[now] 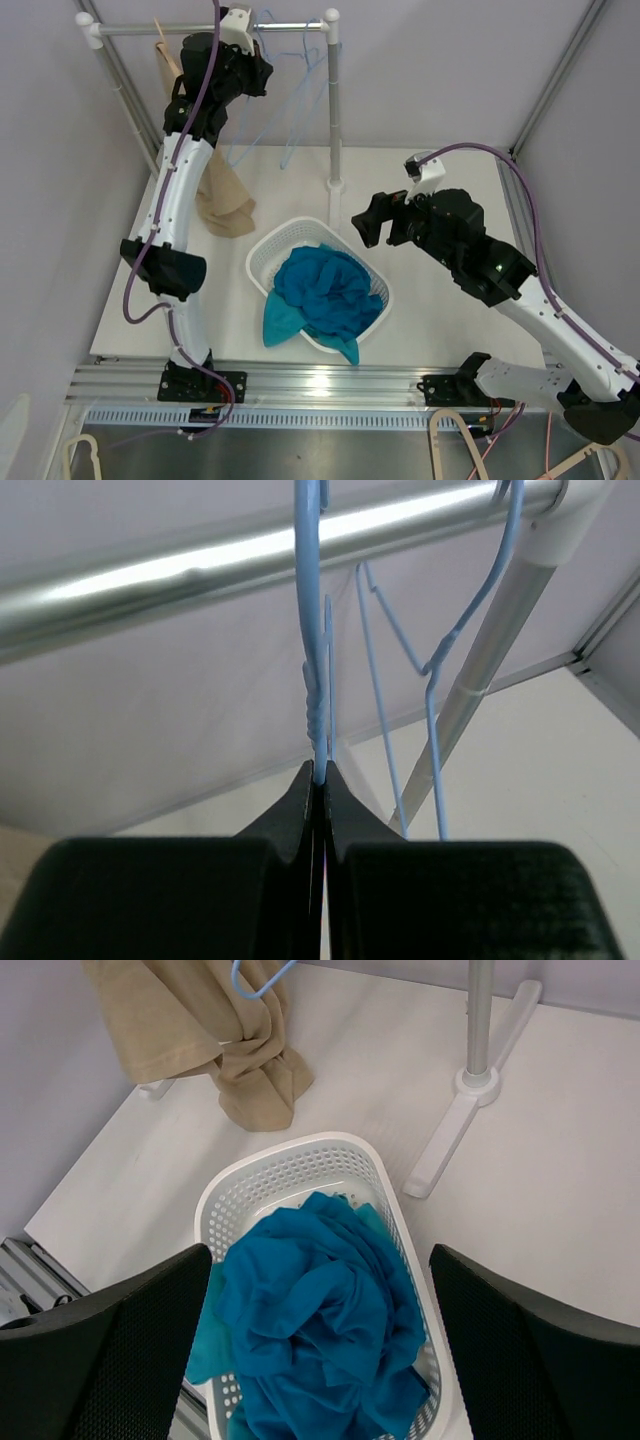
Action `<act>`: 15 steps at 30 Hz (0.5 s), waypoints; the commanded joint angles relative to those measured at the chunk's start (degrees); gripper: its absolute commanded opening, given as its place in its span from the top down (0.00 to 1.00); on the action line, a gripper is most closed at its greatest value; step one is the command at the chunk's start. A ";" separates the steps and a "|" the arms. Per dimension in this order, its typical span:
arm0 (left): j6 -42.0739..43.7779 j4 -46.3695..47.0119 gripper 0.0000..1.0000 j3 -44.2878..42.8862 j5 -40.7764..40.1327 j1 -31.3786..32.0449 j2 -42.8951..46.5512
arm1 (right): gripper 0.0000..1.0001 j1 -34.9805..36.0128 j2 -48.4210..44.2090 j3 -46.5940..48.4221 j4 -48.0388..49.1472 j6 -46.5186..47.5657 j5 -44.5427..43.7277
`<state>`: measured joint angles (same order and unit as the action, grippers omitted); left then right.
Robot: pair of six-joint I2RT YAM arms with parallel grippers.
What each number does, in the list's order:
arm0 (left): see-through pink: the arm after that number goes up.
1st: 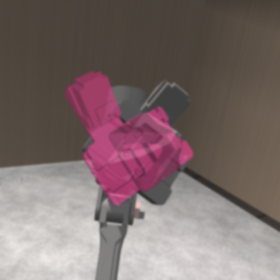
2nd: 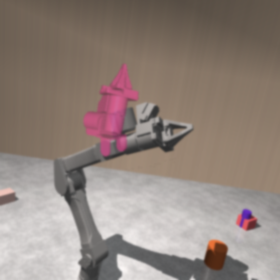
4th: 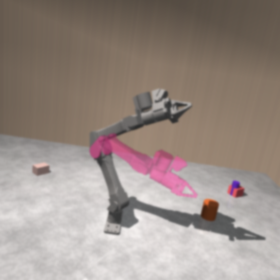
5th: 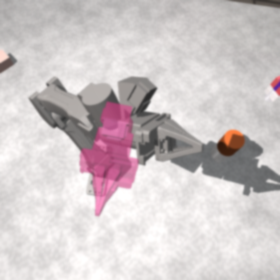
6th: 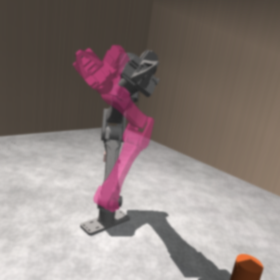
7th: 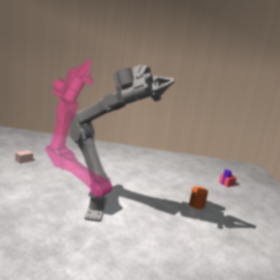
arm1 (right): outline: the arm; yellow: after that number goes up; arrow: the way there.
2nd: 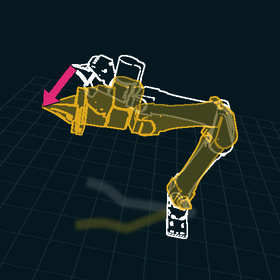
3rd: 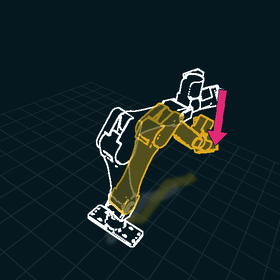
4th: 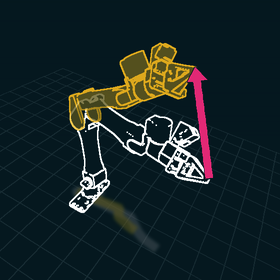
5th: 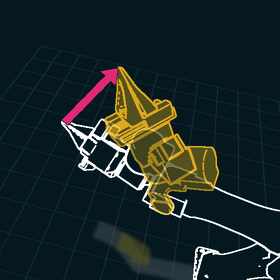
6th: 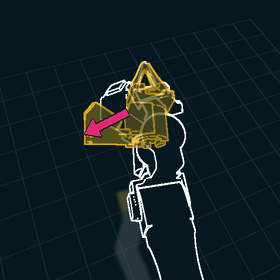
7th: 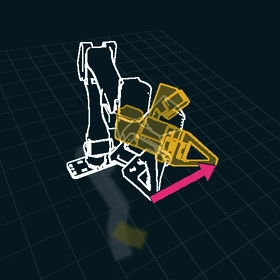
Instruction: Remove the t-shirt from the hanger
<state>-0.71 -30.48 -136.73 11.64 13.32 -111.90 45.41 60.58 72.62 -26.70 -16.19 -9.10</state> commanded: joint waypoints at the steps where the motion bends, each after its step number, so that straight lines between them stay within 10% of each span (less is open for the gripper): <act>1: -2.10 7.18 0.99 -5.13 4.97 -0.58 -2.80 | 0.05 -0.67 -1.95 -0.99 0.07 0.98 0.31; 15: -5.97 5.44 0.99 -1.11 -1.26 -0.66 -4.31 | 0.06 -1.90 -3.36 -5.82 2.88 -0.42 3.04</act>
<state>-5.10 -24.97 -138.58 12.64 13.30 -118.93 43.79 58.70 67.22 -26.26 -16.29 -7.44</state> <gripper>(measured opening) 0.014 0.945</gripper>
